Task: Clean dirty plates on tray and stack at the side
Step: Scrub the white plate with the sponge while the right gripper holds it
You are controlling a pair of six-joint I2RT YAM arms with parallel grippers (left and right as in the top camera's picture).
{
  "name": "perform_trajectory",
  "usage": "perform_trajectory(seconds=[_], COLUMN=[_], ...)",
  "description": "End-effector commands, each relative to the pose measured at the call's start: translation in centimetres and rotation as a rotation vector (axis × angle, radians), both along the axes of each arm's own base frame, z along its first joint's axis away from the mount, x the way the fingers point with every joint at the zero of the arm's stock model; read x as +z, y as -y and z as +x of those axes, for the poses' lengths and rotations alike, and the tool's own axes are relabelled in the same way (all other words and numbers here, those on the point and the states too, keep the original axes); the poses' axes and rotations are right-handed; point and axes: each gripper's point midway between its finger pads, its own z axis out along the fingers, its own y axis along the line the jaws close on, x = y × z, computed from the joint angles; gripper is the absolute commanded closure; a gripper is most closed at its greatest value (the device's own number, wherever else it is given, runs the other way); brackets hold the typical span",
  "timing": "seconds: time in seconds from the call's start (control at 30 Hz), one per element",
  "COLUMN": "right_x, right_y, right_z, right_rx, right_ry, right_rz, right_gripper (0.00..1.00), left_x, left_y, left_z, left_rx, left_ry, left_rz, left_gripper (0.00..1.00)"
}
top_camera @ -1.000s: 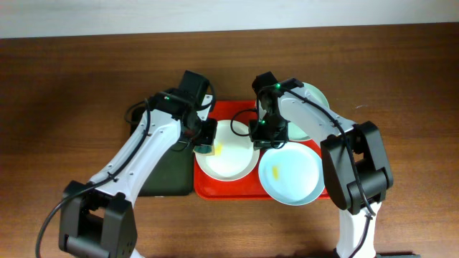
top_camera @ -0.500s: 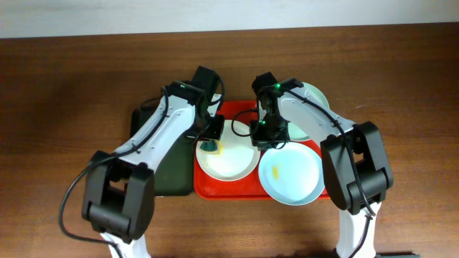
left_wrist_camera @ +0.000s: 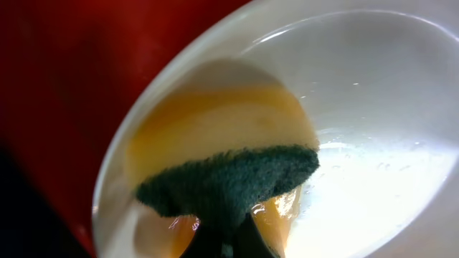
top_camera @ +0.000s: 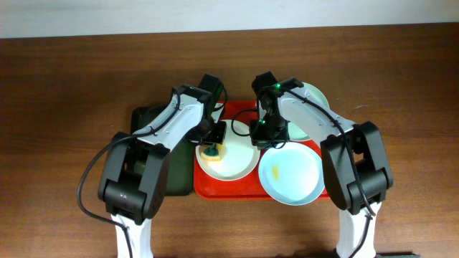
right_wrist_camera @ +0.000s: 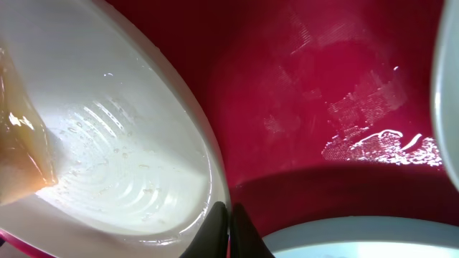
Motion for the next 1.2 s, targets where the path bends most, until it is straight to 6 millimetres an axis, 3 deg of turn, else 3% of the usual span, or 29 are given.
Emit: perform_trajectory(seconds=[0.0,0.17,0.33,0.4,0.47,0.53,0.8,1.07,1.17], right_x=[-0.2,-0.2,-0.2,-0.2,-0.2,-0.2,-0.2,-0.2,-0.2], right_y=[-0.1,-0.2,-0.2,-0.2,-0.2,-0.1,-1.1,-1.1,-1.1], right_z=[0.2,0.3,0.3,0.3,0.3,0.2,0.0,0.0,0.0], right_rx=[0.006,0.006,0.006,0.006,0.006,0.006,0.032,0.032,0.032], right_ry=[0.008,0.013,0.012,0.012,0.011,0.009,0.022,0.021,0.022], right_rz=[-0.01,-0.008,-0.008,-0.008,-0.008,-0.009,-0.005,-0.006,-0.009], right_gripper=[0.96,0.96,0.96,0.96,0.96,0.96,0.96,0.96,0.96], left_x=[-1.1,0.6,4.0,5.1,4.9,4.6,2.4,0.8,0.5], left_y=[2.8,4.2,2.5,0.7,-1.8,-2.6,-0.3,-0.5,0.4], left_z=[-2.0,-1.6,0.5,1.3,2.1,2.4,1.3,0.8,-0.2], left_rx=[-0.005,0.019,0.031,0.035,0.105,0.121,0.063,0.059,0.054], left_ry=[-0.117,-0.151,-0.049,0.031,0.08,0.097,0.111,0.113,0.067], left_rz=[-0.131,-0.268,-0.207,-0.111,0.035,0.082,0.069,0.077,0.02], left_gripper=[1.0,1.0,1.0,1.0,1.0,1.0,1.0,1.0,1.0])
